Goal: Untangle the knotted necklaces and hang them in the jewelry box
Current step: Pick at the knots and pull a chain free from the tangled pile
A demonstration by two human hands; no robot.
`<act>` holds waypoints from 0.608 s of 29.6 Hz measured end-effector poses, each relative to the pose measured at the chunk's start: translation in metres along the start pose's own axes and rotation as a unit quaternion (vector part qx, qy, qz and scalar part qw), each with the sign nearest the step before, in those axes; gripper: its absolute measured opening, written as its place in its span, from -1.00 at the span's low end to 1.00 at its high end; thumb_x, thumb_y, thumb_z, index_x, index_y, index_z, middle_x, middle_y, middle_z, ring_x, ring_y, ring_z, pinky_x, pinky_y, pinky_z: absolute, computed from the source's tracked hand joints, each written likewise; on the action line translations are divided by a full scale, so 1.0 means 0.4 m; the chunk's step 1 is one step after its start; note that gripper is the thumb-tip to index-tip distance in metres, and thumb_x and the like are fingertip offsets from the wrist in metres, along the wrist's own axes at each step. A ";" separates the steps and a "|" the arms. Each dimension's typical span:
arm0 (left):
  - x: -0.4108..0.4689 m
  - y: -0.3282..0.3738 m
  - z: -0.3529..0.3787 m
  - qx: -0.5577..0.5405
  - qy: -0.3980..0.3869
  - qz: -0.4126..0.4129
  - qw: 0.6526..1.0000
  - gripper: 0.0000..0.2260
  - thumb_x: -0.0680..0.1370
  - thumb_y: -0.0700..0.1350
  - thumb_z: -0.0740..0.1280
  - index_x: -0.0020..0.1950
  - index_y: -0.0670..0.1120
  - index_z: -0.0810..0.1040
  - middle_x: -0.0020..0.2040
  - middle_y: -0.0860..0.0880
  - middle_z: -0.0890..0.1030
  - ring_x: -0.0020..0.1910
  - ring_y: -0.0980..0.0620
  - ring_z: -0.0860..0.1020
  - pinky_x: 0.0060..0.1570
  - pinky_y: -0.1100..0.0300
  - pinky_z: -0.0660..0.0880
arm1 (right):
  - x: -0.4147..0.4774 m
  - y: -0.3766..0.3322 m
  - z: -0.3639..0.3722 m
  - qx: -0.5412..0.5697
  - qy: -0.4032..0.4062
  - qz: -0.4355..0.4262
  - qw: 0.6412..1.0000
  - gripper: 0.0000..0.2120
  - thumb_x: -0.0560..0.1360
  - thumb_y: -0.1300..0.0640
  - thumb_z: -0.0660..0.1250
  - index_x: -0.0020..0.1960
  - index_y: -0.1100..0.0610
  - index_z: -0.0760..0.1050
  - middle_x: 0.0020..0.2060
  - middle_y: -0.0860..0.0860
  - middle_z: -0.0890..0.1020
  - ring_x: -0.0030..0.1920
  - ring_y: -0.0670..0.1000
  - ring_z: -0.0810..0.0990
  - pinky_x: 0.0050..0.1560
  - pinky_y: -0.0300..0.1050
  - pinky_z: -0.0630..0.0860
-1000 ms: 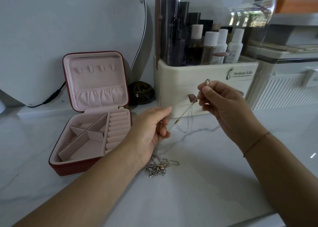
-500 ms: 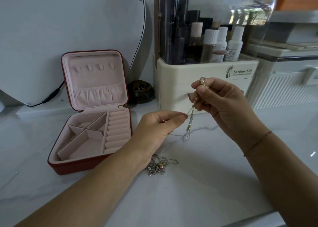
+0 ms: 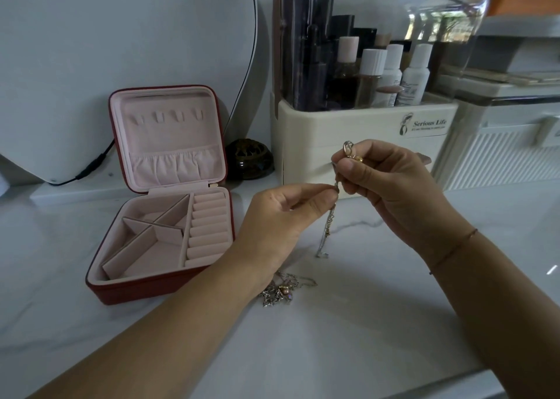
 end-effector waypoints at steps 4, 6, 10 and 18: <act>0.000 -0.005 0.005 -0.031 -0.006 -0.020 0.999 -0.92 0.41 -0.15 0.44 -0.12 -0.04 0.67 -0.22 0.07 0.70 -0.16 0.23 0.63 -0.11 0.48 0.45 | -0.004 0.001 0.010 -0.007 -0.016 0.009 1.000 -0.81 0.22 0.09 0.46 -0.21 0.17 0.60 -0.30 -0.06 0.65 -0.34 -0.11 0.51 -0.26 -0.28 0.47; 0.002 -0.004 0.006 -0.031 -0.008 -0.018 0.999 -0.94 0.42 -0.18 0.44 -0.15 -0.04 0.67 -0.24 0.08 0.69 -0.18 0.25 0.62 -0.12 0.47 0.45 | -0.005 0.002 0.016 -0.002 -0.026 0.011 1.000 -0.86 0.23 0.10 0.47 -0.25 0.12 0.61 -0.29 -0.03 0.66 -0.34 -0.11 0.52 -0.26 -0.27 0.47; 0.003 -0.001 0.008 -0.022 -0.021 -0.013 0.999 -0.96 0.41 -0.16 0.44 -0.17 -0.04 0.66 -0.29 0.11 0.67 -0.23 0.27 0.60 -0.14 0.47 0.44 | -0.004 0.005 0.017 -0.002 -0.031 0.012 0.999 -0.87 0.23 0.10 0.47 -0.26 0.11 0.61 -0.29 -0.01 0.65 -0.33 -0.09 0.53 -0.26 -0.25 0.48; 0.012 -0.016 -0.014 0.016 0.010 -0.026 0.999 -0.95 0.47 -0.15 0.41 -0.09 -0.05 0.66 -0.29 0.11 0.65 -0.23 0.25 0.57 -0.10 0.40 0.47 | -0.003 0.012 0.013 -0.026 -0.022 0.039 0.999 -0.77 0.32 0.11 0.41 -0.12 0.24 0.53 -0.34 0.08 0.62 -0.35 0.00 0.57 -0.31 -0.22 0.50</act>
Point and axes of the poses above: each hand's wrist, its own x-axis towards the middle knuckle, its own z-axis out of the palm, y = z × x, the point moved 5 cm from there along x, towards the middle knuckle
